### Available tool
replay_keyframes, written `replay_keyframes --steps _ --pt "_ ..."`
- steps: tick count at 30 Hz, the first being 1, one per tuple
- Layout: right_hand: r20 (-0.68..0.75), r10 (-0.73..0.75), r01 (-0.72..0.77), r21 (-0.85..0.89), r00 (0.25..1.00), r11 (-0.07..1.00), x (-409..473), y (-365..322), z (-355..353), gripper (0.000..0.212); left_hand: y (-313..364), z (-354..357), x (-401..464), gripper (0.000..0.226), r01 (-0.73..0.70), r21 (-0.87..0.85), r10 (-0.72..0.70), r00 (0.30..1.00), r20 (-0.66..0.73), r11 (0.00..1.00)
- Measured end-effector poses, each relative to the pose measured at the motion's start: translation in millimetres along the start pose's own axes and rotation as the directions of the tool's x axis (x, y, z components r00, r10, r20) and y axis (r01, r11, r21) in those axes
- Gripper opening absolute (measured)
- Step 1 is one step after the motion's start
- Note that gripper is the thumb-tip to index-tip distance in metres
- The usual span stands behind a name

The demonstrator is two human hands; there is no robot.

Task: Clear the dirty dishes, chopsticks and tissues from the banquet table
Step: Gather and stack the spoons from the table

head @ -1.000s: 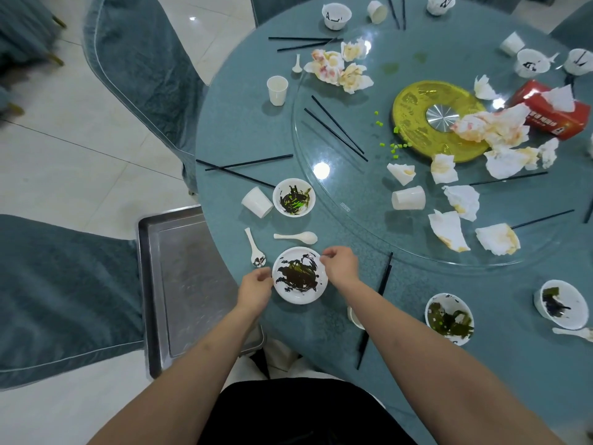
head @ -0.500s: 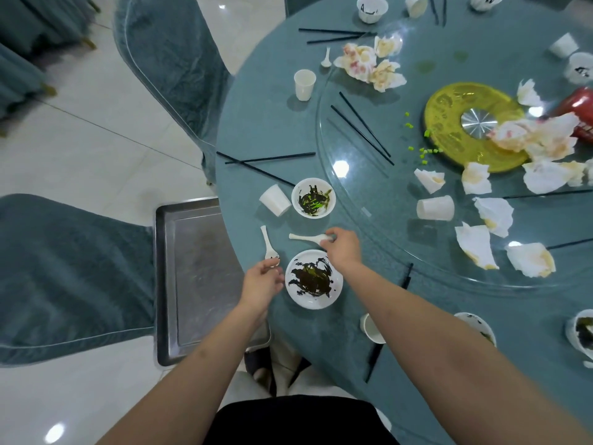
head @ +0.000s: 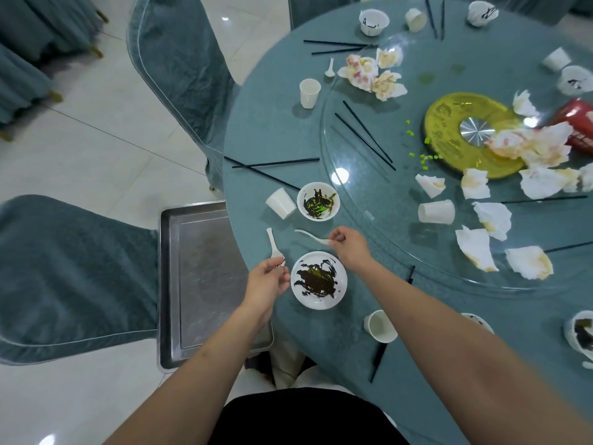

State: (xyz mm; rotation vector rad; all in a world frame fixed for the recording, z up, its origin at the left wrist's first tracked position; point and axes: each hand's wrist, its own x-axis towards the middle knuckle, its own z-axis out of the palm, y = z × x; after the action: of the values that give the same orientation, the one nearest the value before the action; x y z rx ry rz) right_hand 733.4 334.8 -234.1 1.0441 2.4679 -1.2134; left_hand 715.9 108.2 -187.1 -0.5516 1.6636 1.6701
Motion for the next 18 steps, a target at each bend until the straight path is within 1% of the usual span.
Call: replay_keyframes --steps 2,4,8,10,13,15,18 --pt "-0.018 -0.046 0.047 0.026 0.999 0.999 -8.6 -3.2 -4.1 0.010 2.4 0.2 -1.6 0.022 -0.008 -0.017 0.008 1.000 0.010 1.000" --pt "-0.046 -0.123 0.124 0.036 0.991 0.992 -20.4 -5.7 -6.4 0.007 5.9 -0.6 -2.9 0.020 -0.023 -0.027 0.023 0.999 0.030 0.999" --pt "-0.111 -0.264 0.272 0.070 0.958 0.960 -48.3 -10.6 -2.4 0.008 17.8 -7.5 -6.3 0.015 -0.023 -0.108 0.032 0.997 0.077 0.994" --pt "-0.109 -0.339 0.348 0.073 0.934 0.935 -60.2 -11.4 3.0 0.010 23.1 -14.5 -9.3 0.018 -0.017 -0.148 0.029 0.997 0.078 0.989" --pt "-0.107 -0.467 0.472 0.021 0.878 0.882 -73.4 -16.0 13.3 0.008 29.0 -30.3 -11.2 0.017 -0.002 -0.183 0.016 0.997 0.075 0.983" --pt "-0.127 -0.519 0.523 -0.006 0.845 0.852 -80.1 -24.1 22.7 0.008 29.9 -43.7 -12.2 0.015 0.004 -0.171 0.013 0.995 0.100 0.985" --pt "-0.126 -0.577 0.579 -0.025 0.807 0.815 -84.0 -35.3 37.3 0.008 26.6 -59.0 -15.4 0.015 0.000 -0.087 0.014 0.987 0.159 0.996"
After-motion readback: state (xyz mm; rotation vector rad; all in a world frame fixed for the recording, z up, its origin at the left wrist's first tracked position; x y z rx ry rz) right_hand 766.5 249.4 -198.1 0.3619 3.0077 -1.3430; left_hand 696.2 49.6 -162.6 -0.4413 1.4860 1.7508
